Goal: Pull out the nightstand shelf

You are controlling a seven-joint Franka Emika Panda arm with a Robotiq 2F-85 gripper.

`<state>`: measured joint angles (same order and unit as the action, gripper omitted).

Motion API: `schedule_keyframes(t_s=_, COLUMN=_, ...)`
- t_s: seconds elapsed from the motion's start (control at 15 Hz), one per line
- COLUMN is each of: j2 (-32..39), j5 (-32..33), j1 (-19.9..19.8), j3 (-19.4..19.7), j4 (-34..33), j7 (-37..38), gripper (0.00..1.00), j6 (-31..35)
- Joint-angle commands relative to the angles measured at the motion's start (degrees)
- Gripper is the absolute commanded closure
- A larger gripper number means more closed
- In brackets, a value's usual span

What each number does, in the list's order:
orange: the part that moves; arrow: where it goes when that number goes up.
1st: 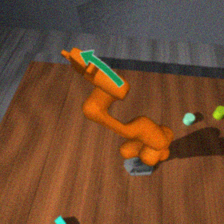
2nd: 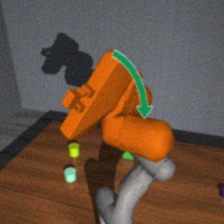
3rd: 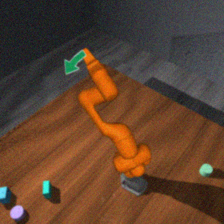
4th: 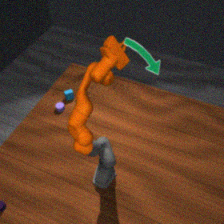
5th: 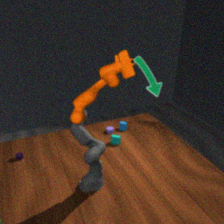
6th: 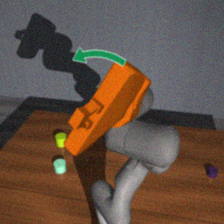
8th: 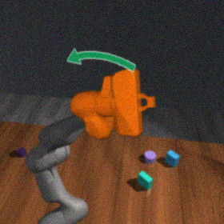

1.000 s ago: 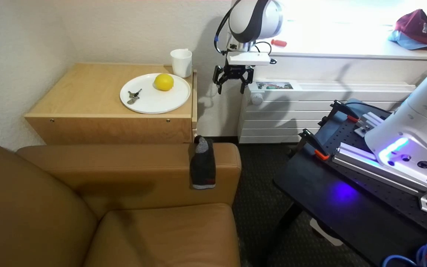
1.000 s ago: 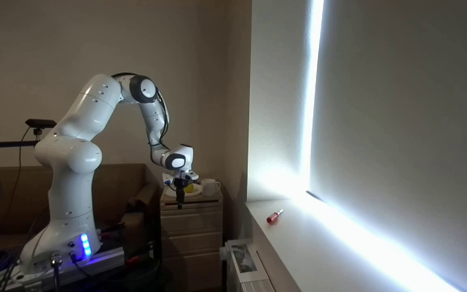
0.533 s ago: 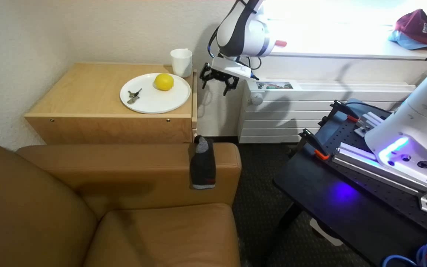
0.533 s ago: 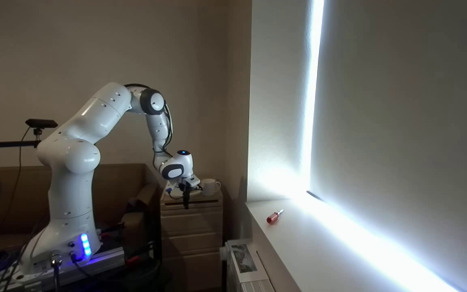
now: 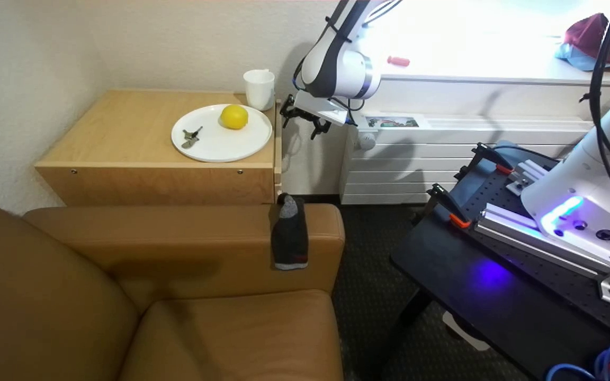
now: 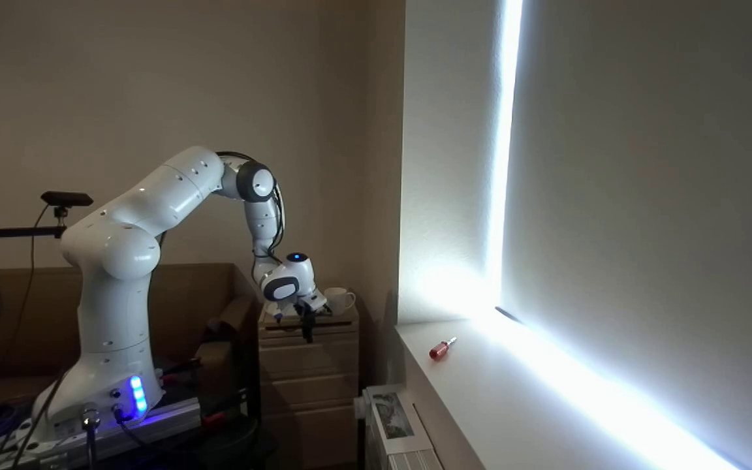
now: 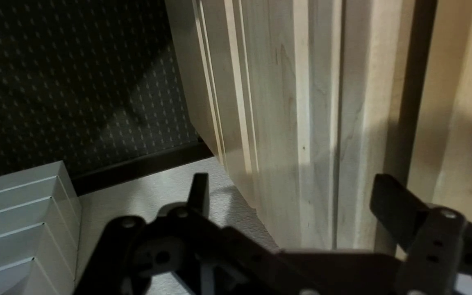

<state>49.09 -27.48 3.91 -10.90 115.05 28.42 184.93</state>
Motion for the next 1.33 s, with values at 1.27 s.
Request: schedule_keyframes(t_s=1.27, j2=8.97, j5=2.25, j1=-4.9, j3=-5.91, j4=-7.42, j7=-2.9, gripper=0.0, j6=-0.61)
